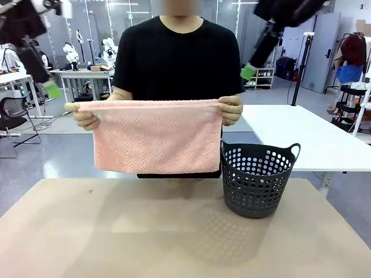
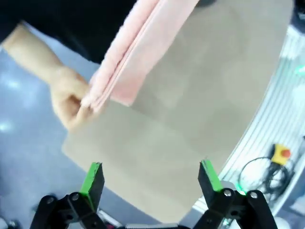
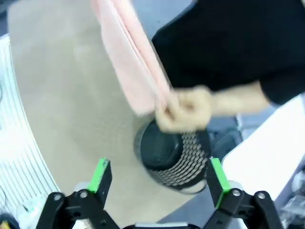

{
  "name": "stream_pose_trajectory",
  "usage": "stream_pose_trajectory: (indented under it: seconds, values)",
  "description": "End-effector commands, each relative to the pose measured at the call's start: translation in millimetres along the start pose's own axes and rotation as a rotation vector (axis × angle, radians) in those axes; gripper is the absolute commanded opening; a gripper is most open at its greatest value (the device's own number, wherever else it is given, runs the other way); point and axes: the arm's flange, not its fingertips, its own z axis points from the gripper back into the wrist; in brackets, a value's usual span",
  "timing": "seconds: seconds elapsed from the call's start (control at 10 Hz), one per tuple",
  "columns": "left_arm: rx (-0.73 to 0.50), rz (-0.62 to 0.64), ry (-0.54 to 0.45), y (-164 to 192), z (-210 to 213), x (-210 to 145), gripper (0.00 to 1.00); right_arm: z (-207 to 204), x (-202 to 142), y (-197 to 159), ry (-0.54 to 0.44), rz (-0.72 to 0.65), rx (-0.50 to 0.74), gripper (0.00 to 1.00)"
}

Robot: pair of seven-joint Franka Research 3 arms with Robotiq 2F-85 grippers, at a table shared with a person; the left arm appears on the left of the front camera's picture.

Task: Fold the towel.
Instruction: Release the end of the 100 cm Hotel Towel you were holding, then pick up the 100 cm Hotel Towel and place it on the left side of the table.

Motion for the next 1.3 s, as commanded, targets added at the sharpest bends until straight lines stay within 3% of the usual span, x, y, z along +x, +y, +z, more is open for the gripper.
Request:
stream_pose_trajectory:
  seconds: [0.0,0.1,0.4,0.5,0.6,1.2]
  values:
    - [0.078,0.231,-0.035,-7,16,-43,1.00,8,-35,15,0.053,-0.248,-0.043,1.00]
    - [0.033,0.267,-0.086,-8,22,-53,1.00,14,-41,18,0.050,-0.314,-0.070,1.00]
    - [0.021,0.299,-0.089,-6,20,-55,1.00,11,-47,18,0.034,-0.390,-0.072,1.00]
    - [0.035,0.291,-0.055,0,34,-65,1.00,5,-51,16,0.057,-0.369,-0.028,1.00]
    - [0.035,0.291,-0.055,0,34,-65,1.00,20,-49,14,0.045,-0.366,-0.054,1.00]
    - [0.035,0.291,-0.055,0,34,-65,1.00,20,-49,14,0.045,-0.366,-0.054,1.00]
